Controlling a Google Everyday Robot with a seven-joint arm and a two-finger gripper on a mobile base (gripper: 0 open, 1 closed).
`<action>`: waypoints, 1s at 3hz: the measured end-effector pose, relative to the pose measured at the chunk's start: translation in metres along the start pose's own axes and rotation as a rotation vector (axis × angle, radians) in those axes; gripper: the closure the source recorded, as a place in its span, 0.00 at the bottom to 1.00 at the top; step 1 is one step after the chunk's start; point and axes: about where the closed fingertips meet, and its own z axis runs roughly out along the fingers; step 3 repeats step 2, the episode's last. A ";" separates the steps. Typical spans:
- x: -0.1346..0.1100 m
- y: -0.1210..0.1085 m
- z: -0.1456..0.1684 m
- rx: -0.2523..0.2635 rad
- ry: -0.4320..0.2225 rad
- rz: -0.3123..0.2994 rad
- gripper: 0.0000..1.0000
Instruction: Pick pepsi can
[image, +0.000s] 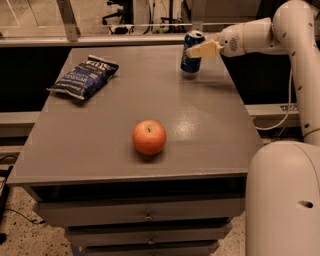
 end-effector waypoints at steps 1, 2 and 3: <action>-0.032 0.013 -0.022 -0.014 -0.066 -0.028 1.00; -0.038 0.015 -0.025 -0.017 -0.077 -0.033 1.00; -0.038 0.015 -0.025 -0.017 -0.077 -0.033 1.00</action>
Offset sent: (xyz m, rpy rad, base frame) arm -0.0139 -0.0020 0.0403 0.0487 -0.0547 0.0202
